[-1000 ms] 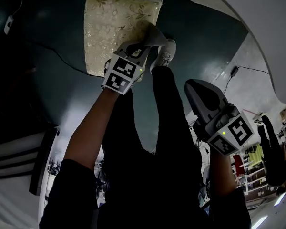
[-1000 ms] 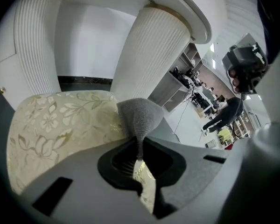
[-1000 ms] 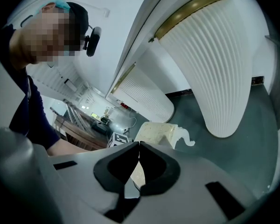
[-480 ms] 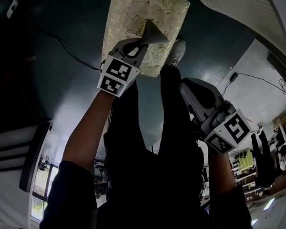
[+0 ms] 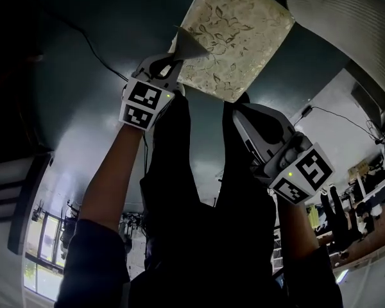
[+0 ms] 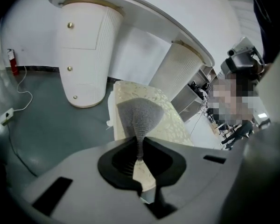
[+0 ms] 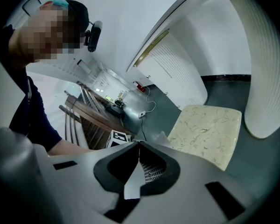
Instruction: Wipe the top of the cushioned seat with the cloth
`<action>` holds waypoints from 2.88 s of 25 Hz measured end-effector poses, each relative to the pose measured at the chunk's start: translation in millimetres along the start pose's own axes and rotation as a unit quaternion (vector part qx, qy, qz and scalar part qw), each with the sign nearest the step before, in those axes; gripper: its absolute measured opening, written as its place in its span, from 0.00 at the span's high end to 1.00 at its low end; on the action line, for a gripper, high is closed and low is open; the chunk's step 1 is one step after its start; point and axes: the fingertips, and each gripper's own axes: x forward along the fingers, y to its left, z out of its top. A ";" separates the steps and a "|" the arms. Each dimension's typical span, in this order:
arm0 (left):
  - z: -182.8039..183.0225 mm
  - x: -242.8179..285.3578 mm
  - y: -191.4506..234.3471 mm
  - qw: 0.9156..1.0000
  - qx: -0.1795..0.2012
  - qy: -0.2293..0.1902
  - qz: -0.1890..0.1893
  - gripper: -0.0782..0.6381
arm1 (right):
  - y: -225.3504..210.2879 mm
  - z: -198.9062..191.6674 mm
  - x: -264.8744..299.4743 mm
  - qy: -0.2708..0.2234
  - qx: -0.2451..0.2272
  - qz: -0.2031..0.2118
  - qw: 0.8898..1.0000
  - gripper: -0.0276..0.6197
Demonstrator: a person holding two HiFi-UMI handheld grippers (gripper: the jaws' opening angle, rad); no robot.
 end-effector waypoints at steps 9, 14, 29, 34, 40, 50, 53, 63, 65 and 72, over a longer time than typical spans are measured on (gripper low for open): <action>-36.3 -8.5 5.9 1.000 -0.019 0.007 -0.006 0.85 | 14.5 -12.6 24.3 0.036 -0.015 0.006 0.999 0.92; -37.3 2.1 -15.0 1.000 -0.016 0.012 -0.016 0.85 | 4.1 -13.5 12.2 0.030 -0.008 -0.001 1.000 0.92; -34.1 54.1 -117.3 0.998 0.002 0.039 -0.058 0.85 | -55.6 -27.3 -71.0 -0.004 0.021 -0.021 1.000 0.92; -36.4 70.9 -154.9 0.996 -0.001 0.053 -0.069 0.85 | -72.8 -31.1 -99.5 -0.017 0.028 -0.023 0.999 0.92; -35.8 89.8 -187.7 0.995 0.002 0.070 -0.078 0.85 | -94.5 -35.3 -135.1 -0.037 0.040 -0.032 0.998 0.92; -11.9 96.2 -225.0 0.992 0.041 0.071 -0.093 0.85 | -104.3 -39.5 -175.7 -0.084 0.054 -0.047 0.994 0.92; 9.8 84.5 -227.5 0.993 0.050 0.052 -0.092 0.85 | -93.7 -30.9 -181.1 -0.095 0.048 -0.048 0.993 0.92; 95.5 -16.7 -219.7 0.996 0.043 -0.028 -0.072 0.85 | -18.5 35.0 -198.1 -0.129 -0.005 -0.044 0.991 0.92; 115.2 -45.5 -214.2 0.996 0.049 -0.042 -0.063 0.85 | -0.7 50.0 -201.0 -0.135 -0.019 -0.044 0.990 0.92; 178.6 -130.1 -204.7 0.992 0.063 -0.099 -0.042 0.85 | 60.7 99.7 -209.7 -0.151 -0.069 -0.043 0.985 0.92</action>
